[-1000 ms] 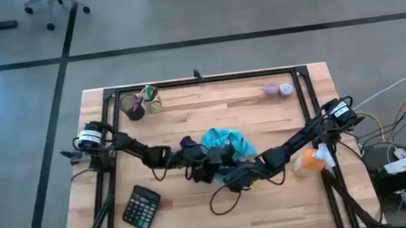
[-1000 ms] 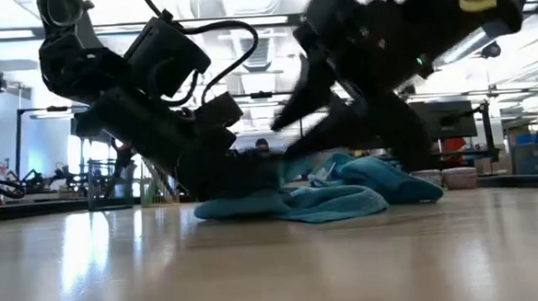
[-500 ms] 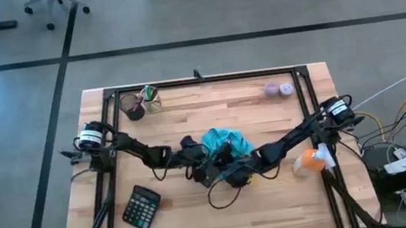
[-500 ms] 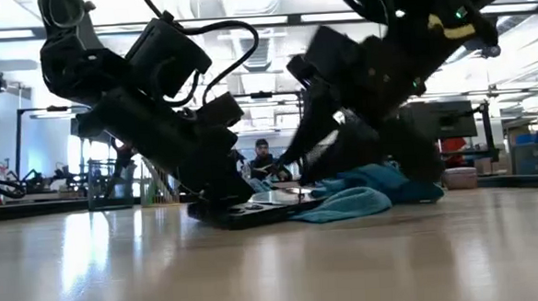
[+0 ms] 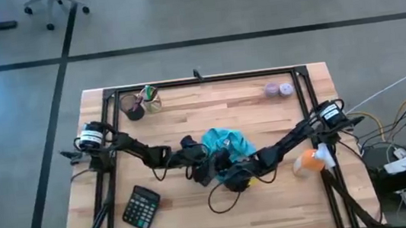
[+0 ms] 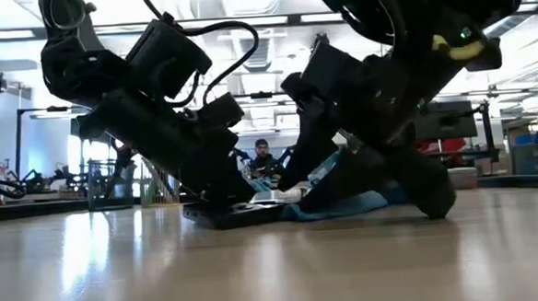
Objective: Apply microfiber cloth
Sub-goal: Move the cellphone on the middle right on the table
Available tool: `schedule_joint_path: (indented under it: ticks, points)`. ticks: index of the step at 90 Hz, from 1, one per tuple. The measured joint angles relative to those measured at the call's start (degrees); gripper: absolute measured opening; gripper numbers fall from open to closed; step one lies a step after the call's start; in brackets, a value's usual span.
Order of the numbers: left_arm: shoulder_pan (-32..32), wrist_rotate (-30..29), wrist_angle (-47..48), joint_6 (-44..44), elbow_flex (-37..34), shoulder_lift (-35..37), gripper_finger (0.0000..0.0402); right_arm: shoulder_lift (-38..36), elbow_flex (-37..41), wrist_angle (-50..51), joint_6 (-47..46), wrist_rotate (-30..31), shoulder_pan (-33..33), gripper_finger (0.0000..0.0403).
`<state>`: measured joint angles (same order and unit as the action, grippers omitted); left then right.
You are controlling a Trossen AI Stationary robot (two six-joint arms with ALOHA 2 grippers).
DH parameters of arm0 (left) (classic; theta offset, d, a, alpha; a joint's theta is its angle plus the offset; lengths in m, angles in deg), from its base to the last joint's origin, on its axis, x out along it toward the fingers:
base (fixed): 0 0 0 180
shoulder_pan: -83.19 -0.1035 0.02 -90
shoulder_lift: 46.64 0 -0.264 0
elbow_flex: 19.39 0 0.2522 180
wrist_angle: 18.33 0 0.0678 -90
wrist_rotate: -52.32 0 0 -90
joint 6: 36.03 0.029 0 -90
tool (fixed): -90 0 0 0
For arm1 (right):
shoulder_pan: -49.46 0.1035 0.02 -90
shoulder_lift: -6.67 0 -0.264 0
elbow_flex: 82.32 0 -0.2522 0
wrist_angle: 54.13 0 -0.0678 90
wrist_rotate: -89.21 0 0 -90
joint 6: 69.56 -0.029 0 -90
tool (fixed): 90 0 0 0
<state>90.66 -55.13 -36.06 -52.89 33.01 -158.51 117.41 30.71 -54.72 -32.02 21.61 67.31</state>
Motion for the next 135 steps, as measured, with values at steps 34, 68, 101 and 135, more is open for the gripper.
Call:
schedule_joint_path:
  ticks: [34,68,101,135]
  points:
    - [0.0,0.0,-0.1,0.0,0.0,0.0,0.0000,-5.1,0.0,3.9,-1.1,-0.6,-0.2,0.0128]
    - [0.0,0.0,-0.1,-0.1,0.0,-0.1,0.0000,-0.9,-0.1,4.6,-2.2,-7.4,-1.6,0.0167]
    - [0.1,0.1,-0.5,-0.1,0.0,-0.2,0.0000,0.3,-1.3,0.9,0.9,-2.7,-2.1,0.0171]
    - [0.0,0.1,-0.5,-0.2,0.0,-0.2,0.0000,-1.5,-7.3,10.2,9.0,1.1,-1.5,0.0156]
